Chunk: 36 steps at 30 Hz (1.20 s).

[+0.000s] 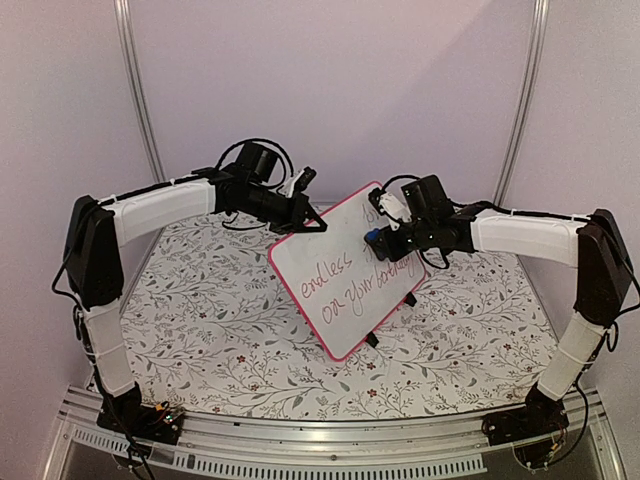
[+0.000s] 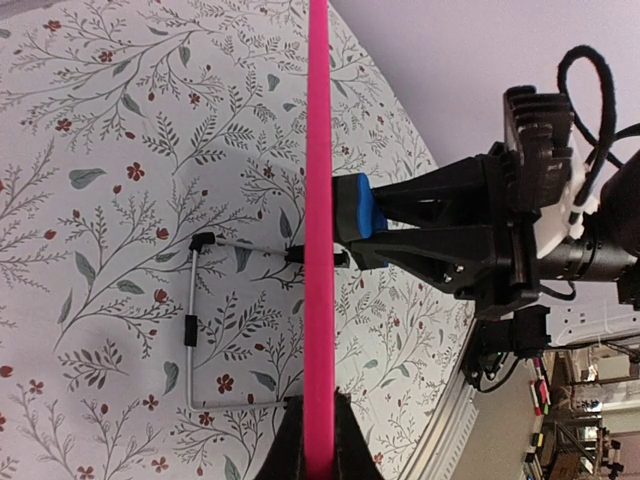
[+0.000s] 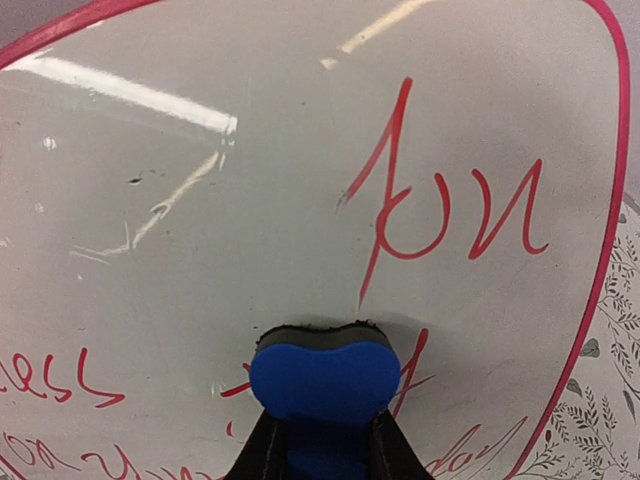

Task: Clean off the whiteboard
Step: Erase the whiteboard at the center of the board.

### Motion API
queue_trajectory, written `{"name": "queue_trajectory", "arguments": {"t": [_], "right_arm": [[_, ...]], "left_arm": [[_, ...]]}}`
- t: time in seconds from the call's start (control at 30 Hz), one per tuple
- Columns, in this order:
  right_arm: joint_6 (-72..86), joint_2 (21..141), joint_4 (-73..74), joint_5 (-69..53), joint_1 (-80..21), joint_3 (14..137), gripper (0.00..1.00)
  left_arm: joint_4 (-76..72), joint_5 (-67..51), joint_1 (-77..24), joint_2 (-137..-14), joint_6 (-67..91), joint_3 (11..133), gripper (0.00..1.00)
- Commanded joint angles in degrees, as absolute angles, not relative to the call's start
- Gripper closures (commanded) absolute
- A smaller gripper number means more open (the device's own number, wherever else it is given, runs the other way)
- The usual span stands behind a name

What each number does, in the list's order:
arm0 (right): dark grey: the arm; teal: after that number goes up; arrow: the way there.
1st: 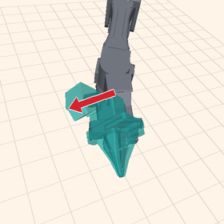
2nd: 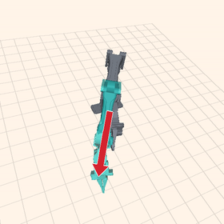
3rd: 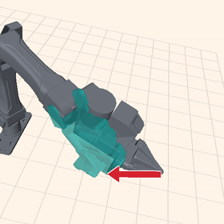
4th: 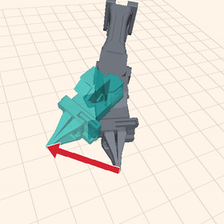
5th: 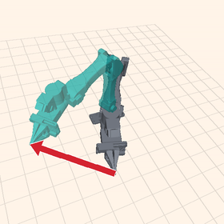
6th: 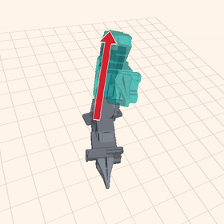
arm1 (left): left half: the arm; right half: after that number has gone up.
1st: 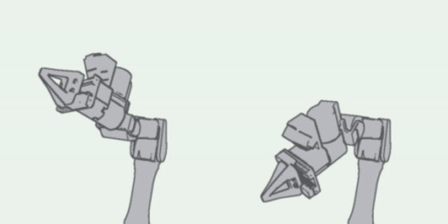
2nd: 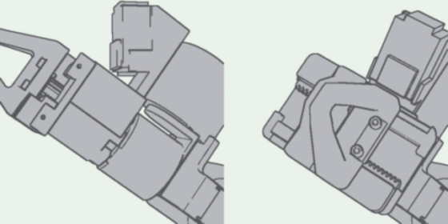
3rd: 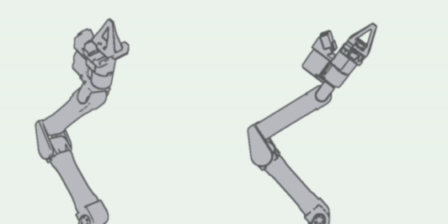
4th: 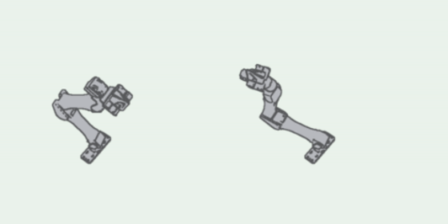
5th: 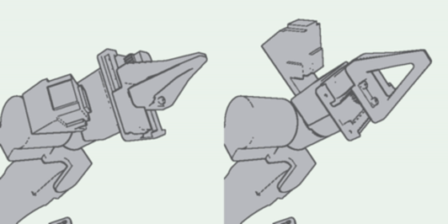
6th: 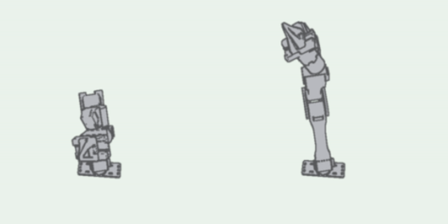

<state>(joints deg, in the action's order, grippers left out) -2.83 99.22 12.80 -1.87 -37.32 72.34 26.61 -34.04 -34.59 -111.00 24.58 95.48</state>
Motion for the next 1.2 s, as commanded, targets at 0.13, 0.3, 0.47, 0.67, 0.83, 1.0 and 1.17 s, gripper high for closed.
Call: {"name": "queue_trajectory", "arguments": {"t": [0.13,0.3,0.47,0.67,0.83,1.0,1.17], "right_arm": [[-3.25,98.74,16.96,-1.68,-37.27,71.07,1.00],[-3.30,98.55,16.92,-1.67,-37.27,71.10,1.00],[-3.33,98.56,16.96,-1.74,-37.27,71.26,1.00],[-3.47,98.61,16.95,-1.67,-37.27,71.71,1.00],[-3.52,98.67,16.98,-1.69,-37.27,71.97,1.00],[-3.59,98.79,17.30,-1.67,-37.27,72.56,1.00],[-3.69,98.06,17.64,-1.37,-37.27,72.65,1.00]], "left_arm": [[26.06,-32.29,-35.30,-109.30,21.00,94.43,1.00],[26.08,-32.25,-35.27,-109.41,20.93,94.39,1.00],[26.03,-32.02,-35.25,-109.47,20.95,94.39,1.00],[26.02,-31.88,-35.21,-109.57,20.87,94.41,0.94],[26.03,-31.73,-35.16,-109.57,20.83,94.48,0.93],[26.08,-31.10,-35.07,-109.22,20.73,94.39,0.86],[26.03,-31.11,-34.73,-109.12,20.74,94.39,0.82]]}}
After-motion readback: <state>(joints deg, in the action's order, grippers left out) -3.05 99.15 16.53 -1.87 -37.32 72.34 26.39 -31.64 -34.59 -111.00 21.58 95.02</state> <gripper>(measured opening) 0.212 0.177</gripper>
